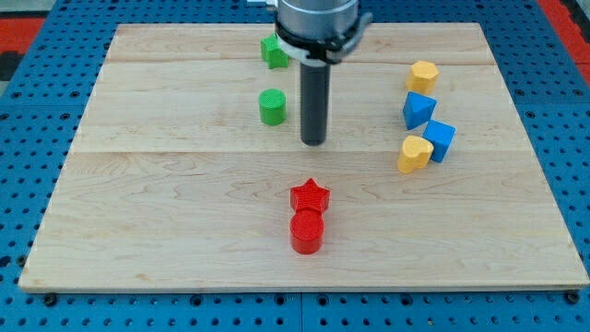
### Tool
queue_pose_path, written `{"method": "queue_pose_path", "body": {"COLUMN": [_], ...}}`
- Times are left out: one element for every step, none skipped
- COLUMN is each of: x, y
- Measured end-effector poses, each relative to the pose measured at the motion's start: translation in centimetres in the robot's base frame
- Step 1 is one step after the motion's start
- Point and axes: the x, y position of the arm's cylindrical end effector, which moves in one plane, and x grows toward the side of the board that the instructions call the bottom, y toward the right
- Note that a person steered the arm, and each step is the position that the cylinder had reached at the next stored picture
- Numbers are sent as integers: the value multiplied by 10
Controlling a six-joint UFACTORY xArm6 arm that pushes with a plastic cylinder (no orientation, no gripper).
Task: Push the blue triangle towards the green star
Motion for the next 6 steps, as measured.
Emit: {"method": "queue_pose_path", "body": {"x": [26, 58, 67, 30, -24, -56], "y": [37, 63, 127, 149, 144, 139]}}
